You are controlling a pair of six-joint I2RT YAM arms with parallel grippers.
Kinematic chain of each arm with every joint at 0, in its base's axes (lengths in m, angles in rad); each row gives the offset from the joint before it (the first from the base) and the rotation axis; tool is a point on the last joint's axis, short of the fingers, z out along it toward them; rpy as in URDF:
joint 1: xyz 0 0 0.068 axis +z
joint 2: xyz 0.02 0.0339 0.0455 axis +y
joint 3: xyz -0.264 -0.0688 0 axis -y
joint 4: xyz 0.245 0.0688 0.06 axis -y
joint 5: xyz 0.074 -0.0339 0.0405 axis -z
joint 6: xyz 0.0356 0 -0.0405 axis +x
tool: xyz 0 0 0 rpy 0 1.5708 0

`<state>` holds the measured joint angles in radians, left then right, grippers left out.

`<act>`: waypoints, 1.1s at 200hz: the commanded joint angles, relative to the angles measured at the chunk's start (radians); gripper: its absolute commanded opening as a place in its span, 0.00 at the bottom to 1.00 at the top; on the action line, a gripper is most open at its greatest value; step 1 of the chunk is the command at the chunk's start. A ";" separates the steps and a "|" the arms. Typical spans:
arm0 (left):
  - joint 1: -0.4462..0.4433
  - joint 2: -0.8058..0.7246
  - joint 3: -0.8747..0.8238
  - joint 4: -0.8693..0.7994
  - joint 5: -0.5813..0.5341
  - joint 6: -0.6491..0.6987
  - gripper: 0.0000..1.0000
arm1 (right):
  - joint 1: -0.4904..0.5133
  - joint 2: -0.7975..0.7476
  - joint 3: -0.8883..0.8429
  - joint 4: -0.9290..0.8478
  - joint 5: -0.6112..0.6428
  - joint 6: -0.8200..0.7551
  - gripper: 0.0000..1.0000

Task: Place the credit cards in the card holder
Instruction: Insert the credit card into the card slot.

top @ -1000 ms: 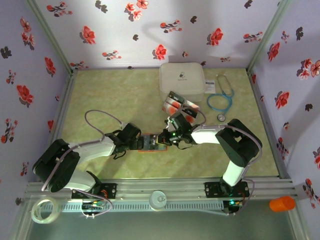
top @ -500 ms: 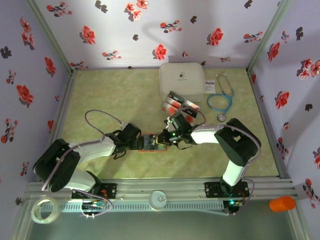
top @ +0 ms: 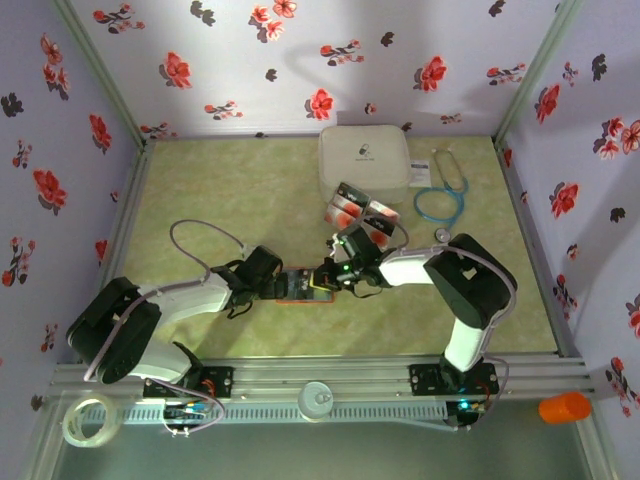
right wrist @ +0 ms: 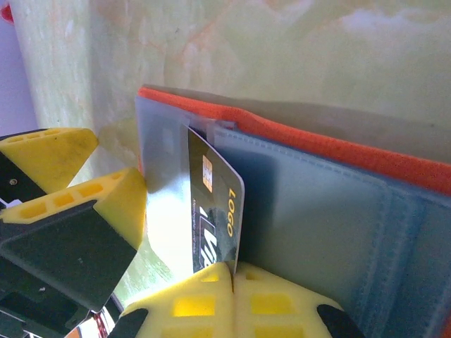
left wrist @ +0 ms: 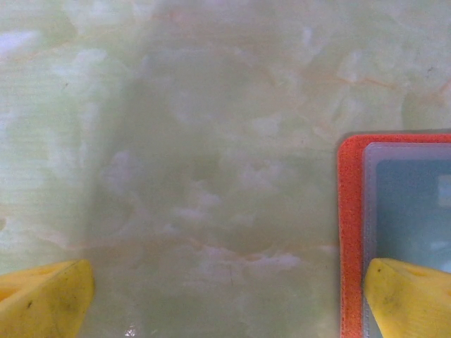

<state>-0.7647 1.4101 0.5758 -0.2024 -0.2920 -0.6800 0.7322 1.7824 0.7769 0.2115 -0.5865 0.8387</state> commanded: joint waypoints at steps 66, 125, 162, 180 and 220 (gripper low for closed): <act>-0.009 0.067 -0.034 0.017 0.027 0.000 1.00 | -0.007 -0.093 0.145 -0.439 0.105 -0.246 0.41; -0.008 0.066 -0.035 0.021 0.026 0.001 1.00 | -0.001 -0.055 0.223 -0.466 0.108 -0.257 0.17; -0.008 0.069 -0.038 0.023 0.027 0.006 1.00 | 0.026 0.016 0.255 -0.431 0.110 -0.235 0.15; -0.009 0.072 -0.040 0.028 0.027 0.004 1.00 | 0.043 0.057 0.270 -0.427 0.120 -0.232 0.14; -0.011 0.075 -0.043 0.035 0.030 0.003 1.00 | 0.082 0.137 0.313 -0.422 0.135 -0.213 0.11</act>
<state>-0.7692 1.4197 0.5758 -0.1829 -0.3050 -0.6861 0.7849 1.8702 1.0496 -0.2104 -0.4820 0.6056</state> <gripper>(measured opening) 0.998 0.120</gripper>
